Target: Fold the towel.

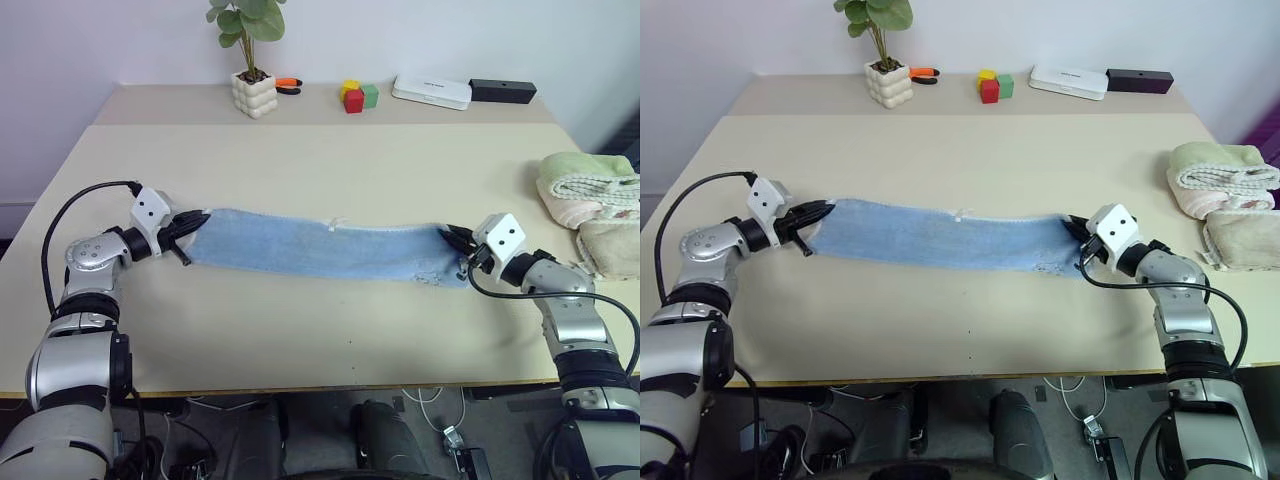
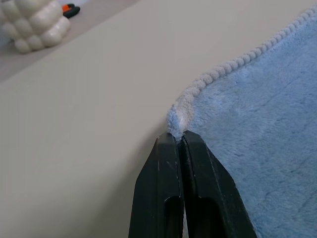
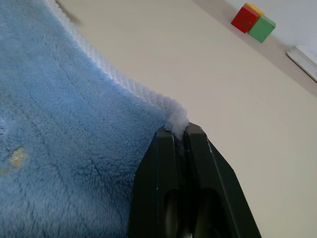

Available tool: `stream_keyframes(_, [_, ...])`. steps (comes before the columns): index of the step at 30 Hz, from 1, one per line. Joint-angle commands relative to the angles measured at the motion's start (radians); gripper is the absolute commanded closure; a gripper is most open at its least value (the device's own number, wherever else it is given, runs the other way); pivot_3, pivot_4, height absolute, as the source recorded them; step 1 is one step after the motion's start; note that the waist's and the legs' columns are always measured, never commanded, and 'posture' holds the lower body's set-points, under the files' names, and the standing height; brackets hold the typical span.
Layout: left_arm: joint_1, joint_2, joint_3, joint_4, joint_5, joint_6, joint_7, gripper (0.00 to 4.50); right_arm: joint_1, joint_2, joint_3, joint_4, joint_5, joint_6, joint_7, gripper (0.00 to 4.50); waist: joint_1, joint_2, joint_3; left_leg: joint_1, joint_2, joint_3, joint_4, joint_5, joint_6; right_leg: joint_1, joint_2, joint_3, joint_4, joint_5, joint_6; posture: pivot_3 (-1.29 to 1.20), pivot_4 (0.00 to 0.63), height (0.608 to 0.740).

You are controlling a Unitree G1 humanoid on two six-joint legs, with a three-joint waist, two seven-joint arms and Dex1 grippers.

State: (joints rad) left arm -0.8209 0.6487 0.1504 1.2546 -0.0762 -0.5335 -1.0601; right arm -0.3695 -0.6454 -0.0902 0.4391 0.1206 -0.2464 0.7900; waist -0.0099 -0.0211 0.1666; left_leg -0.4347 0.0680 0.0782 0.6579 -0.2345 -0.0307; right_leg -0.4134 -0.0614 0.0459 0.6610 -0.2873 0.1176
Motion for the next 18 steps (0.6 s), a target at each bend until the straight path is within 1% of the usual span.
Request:
stream_keyframes(1, [-0.014, 0.004, 0.017, -0.003, -0.007, 0.021, 0.027, 4.50, -0.031, 0.004, -0.012, 0.012, 0.017, 0.004, 0.004, 4.41, -0.001, 0.000, 0.000, 0.000, 0.000, 0.000, 0.000, 0.000, 0.000, 0.000, 0.000, 0.000, 0.000, 0.000, 0.000, 0.00, 0.150, 0.735])
stream_keyframes(3, [-0.022, -0.003, 0.044, 0.011, -0.043, 0.124, -0.009, 4.50, -0.036, 0.010, -0.015, 0.020, 0.047, 0.033, 0.033, 3.87, -0.002, 0.000, 0.000, 0.000, 0.000, 0.000, 0.000, 0.000, 0.000, 0.000, 0.000, 0.000, 0.000, 0.000, 0.000, 0.00, 0.150, 0.735])
stream_keyframes(4, [-0.024, -0.005, 0.049, 0.013, -0.045, 0.144, 0.003, 3.89, -0.036, 0.008, -0.009, 0.025, 0.033, 0.020, 0.028, 3.61, -0.002, 0.000, 0.000, 0.000, 0.000, 0.000, 0.000, 0.000, 0.000, 0.000, 0.000, 0.000, 0.000, 0.000, 0.000, 0.00, 0.150, 0.735])
stream_keyframes(5, [-0.024, -0.007, 0.054, 0.011, -0.051, 0.161, -0.009, 3.60, -0.038, 0.011, -0.008, 0.027, 0.032, 0.023, 0.026, 3.22, -0.002, 0.000, 0.000, 0.000, 0.000, 0.000, 0.000, 0.000, 0.000, 0.000, 0.000, 0.000, 0.000, 0.000, 0.000, 0.00, 0.150, 0.735])
stream_keyframes(8, [-0.018, -0.011, 0.054, -0.001, -0.042, 0.152, 0.006, 2.07, -0.046, 0.014, -0.009, 0.034, 0.016, 0.020, 0.000, 1.59, -0.001, 0.000, 0.000, 0.000, 0.000, 0.000, 0.000, 0.000, 0.000, 0.000, 0.000, 0.000, 0.000, 0.000, 0.000, 0.00, 0.150, 0.735])
stream_keyframes(9, [-0.016, -0.010, 0.054, -0.004, -0.039, 0.143, 0.010, 1.47, -0.049, 0.013, -0.009, 0.038, 0.011, 0.017, -0.007, 1.02, -0.001, 0.000, 0.000, 0.000, 0.000, 0.000, 0.000, 0.000, 0.000, 0.000, 0.000, 0.000, 0.000, 0.000, 0.000, 0.00, 0.150, 0.735])
stream_keyframes(11, [-0.015, -0.002, 0.053, -0.006, -0.032, 0.137, 0.026, 0.50, -0.050, 0.006, -0.011, 0.044, 0.001, 0.006, -0.015, 0.03, -0.002, 0.000, 0.000, 0.000, 0.000, 0.000, 0.000, 0.000, 0.000, 0.000, 0.000, 0.000, 0.000, 0.000, 0.000, 0.00, 0.150, 0.735])
stream_keyframes(12, [-0.019, 0.003, 0.061, -0.007, -0.041, 0.146, 0.026, 0.03, -0.048, 0.002, -0.018, 0.037, 0.010, 0.019, -0.013, 0.00, -0.002, 0.000, 0.000, 0.000, 0.000, 0.000, 0.000, 0.000, 0.000, 0.000, 0.000, 0.000, 0.000, 0.000, 0.000, 0.00, 0.150, 0.735])
stream_keyframes(15, [-0.040, 0.019, 0.094, -0.009, -0.072, 0.207, 0.046, 0.03, -0.055, -0.003, -0.057, 0.014, 0.036, 0.046, -0.044, 0.00, -0.002, 0.000, 0.000, 0.000, 0.000, 0.000, 0.000, 0.000, 0.000, 0.000, 0.000, 0.000, 0.000, 0.000, 0.000, 0.00, 0.150, 0.735])
stream_keyframes(16, [-0.049, 0.021, 0.111, -0.009, -0.089, 0.244, 0.041, 0.03, -0.059, 0.002, -0.076, -0.003, 0.067, 0.071, -0.044, 0.00, -0.002, 0.000, 0.000, 0.000, 0.000, 0.000, 0.000, 0.000, 0.000, 0.000, 0.000, 0.000, 0.000, 0.000, 0.000, 0.00, 0.150, 0.735])
stream_keyframes(18, [-0.063, 0.019, 0.144, -0.029, -0.129, 0.300, 0.028, 0.67, -0.062, 0.014, -0.106, -0.061, 0.105, 0.105, -0.068, 0.59, -0.001, 0.000, 0.000, 0.000, 0.000, 0.000, 0.000, 0.000, 0.000, 0.000, 0.000, 0.000, 0.000, 0.000, 0.000, 0.00, 0.150, 0.735])
